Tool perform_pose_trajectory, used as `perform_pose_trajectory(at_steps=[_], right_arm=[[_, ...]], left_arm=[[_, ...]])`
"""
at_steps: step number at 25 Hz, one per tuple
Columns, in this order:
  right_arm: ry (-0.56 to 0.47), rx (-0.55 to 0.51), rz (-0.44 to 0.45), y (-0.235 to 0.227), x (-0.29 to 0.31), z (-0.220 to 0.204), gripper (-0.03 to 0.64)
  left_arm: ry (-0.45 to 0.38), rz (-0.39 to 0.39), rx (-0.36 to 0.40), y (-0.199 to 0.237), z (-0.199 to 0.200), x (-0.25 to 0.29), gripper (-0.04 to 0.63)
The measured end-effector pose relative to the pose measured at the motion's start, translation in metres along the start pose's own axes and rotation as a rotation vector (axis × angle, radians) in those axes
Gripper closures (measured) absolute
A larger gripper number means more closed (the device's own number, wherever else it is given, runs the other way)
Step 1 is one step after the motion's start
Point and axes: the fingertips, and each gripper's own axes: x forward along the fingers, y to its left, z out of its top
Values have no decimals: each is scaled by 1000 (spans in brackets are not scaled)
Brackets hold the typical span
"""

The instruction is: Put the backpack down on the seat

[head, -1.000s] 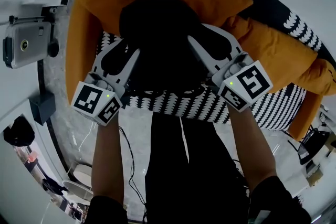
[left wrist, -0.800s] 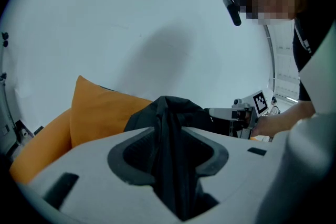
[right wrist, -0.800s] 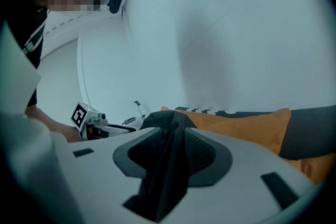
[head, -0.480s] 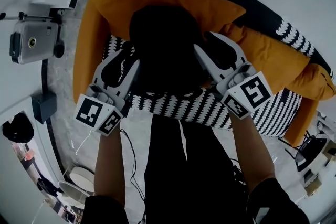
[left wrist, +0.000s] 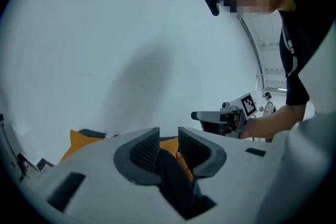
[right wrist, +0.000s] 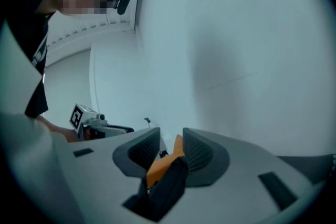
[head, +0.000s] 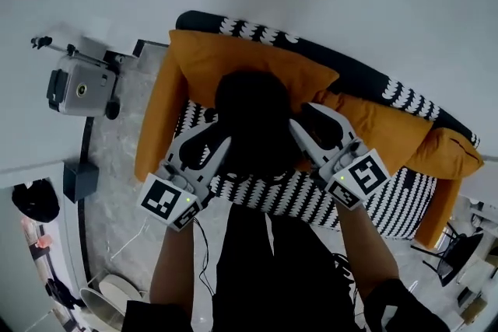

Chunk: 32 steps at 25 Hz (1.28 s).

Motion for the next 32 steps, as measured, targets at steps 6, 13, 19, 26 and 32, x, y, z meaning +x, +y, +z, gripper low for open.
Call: perform_pose_trajectory(at_steps=[6,13,19,26,32], right_arm=[[-56,9,57,28,-28,56,515],[-93,-7,174,77,-65,102,581],[-134,22,273,107,-100,132,586],[-197,-49,350,123,-131,167,588],[-213,-133,399,154,-152,185,589]], left_arm=[[-78,-49,7,-37,62,-13,541],[-164,-105,72,-85,125,-33,572],[-184,-130,63,-120,144,-51,574],[-192,-189,132,-163,166,-75,574],[-232,-272,162,-203,188,-105,574]])
